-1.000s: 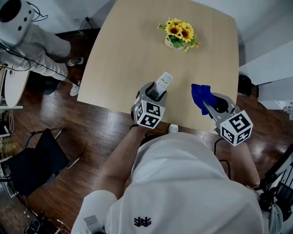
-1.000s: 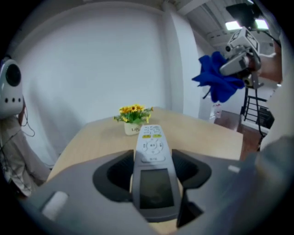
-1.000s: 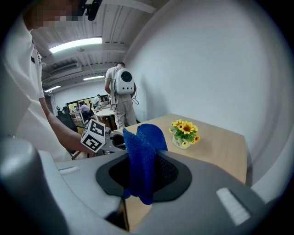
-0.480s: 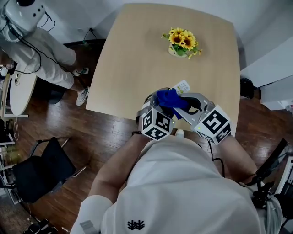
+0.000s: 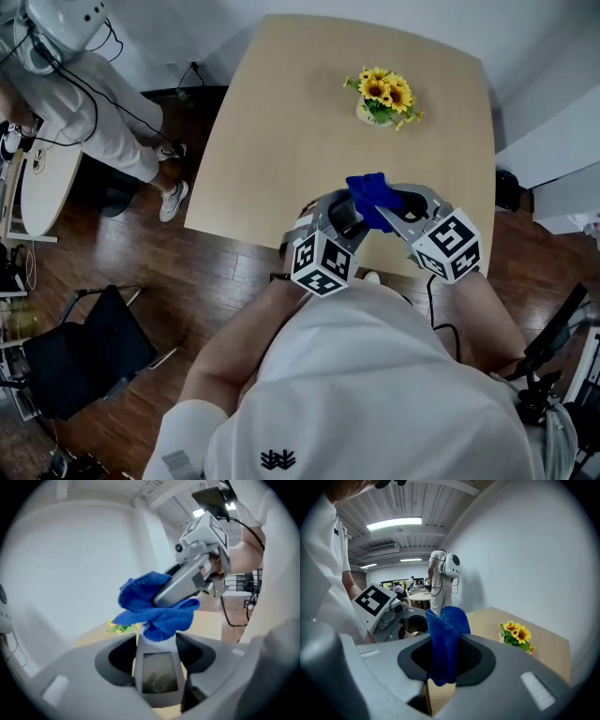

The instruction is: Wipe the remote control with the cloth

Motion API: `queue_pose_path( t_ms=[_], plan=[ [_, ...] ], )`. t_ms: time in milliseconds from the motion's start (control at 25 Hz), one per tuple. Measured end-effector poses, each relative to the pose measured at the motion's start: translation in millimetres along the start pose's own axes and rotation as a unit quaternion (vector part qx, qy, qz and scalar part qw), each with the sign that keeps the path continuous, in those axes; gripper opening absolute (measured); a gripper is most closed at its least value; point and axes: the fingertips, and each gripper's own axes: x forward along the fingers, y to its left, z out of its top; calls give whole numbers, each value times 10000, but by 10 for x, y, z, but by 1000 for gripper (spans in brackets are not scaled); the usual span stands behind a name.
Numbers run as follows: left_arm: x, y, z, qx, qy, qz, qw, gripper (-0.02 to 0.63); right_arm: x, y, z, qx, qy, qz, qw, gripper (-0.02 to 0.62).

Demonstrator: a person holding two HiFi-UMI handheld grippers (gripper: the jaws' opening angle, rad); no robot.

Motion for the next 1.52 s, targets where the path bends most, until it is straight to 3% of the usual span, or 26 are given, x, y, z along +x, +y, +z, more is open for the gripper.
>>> queue_pose_path(
  t_ms=[320, 440, 720, 880, 1000, 1520],
  plan=[
    [57, 29, 54, 115, -59, -56, 9999, 278, -364, -656, -85, 206, -47, -982, 9949, 86],
    [76, -7, 50, 142, -81, -113, 9998, 278, -468, -690, -29, 248, -145, -1132, 9932, 86],
    [154, -112, 121, 182, -148, -224, 9995, 278, -343, -8, 335, -39, -541, -346, 9979, 86],
    [246, -108, 178, 188, -157, -204, 9995, 278, -185, 314, 353, -75, -568, 257, 9980, 86],
    [230, -132, 186, 180, -168, -169, 9996, 278, -100, 461, 265, 0, -505, 480, 9976, 86],
    [147, -242, 205, 141, -256, -32, 9996, 278, -213, -20, -77, 138, -242, -63, 9996, 86]
  ],
)
